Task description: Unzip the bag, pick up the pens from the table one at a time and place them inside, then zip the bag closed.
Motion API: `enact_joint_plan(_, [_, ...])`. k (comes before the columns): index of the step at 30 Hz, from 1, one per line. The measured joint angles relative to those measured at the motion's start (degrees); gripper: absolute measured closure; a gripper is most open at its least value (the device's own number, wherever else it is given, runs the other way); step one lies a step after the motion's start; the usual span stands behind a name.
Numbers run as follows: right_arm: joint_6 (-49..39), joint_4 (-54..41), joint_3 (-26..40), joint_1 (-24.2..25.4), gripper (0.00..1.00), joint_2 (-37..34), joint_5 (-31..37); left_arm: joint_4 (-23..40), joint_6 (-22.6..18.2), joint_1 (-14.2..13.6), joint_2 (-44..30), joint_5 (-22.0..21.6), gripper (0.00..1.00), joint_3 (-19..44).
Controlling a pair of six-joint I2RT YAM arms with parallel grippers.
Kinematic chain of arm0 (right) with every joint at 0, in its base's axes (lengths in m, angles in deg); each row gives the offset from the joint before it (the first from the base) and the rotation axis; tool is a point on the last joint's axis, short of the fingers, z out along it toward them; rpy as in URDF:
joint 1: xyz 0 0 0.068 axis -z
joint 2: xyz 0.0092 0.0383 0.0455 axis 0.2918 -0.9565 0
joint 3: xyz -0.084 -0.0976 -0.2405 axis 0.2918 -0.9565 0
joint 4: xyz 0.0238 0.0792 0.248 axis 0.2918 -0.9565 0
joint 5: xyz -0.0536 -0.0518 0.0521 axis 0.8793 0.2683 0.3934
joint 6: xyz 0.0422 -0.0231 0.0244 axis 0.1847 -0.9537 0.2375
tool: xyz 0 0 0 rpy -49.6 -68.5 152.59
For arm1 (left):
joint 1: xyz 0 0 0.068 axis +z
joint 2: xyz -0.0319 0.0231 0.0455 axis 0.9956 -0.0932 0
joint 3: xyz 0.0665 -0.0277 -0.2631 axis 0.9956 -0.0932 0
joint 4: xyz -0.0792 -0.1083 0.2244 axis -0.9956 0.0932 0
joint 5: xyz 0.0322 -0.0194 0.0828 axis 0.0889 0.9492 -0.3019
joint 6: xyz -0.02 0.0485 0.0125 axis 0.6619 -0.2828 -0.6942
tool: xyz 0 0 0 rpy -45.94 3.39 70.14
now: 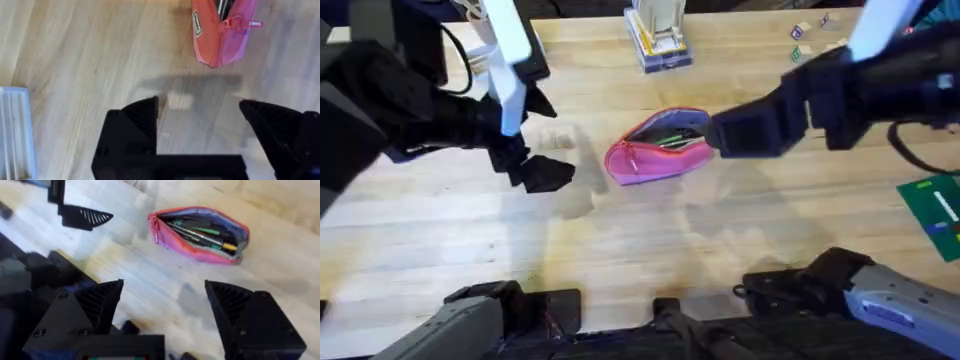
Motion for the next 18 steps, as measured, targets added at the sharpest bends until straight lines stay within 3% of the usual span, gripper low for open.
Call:
enact_joint_plan(9, [15.32, 0.68, 0.0, -0.1, 0.004, -5.86, -0.68, -11.18, -1.06, 0.0, -0.38, 4.5, 0.007, -7.7])
enact_joint_plan(18, [17.21, 2.42, 0.0, -4.09, 0.003, -10.47, -1.09, -11.39, -1.04, 0.0, -8.47, 5.41, 0.008, -7.94])
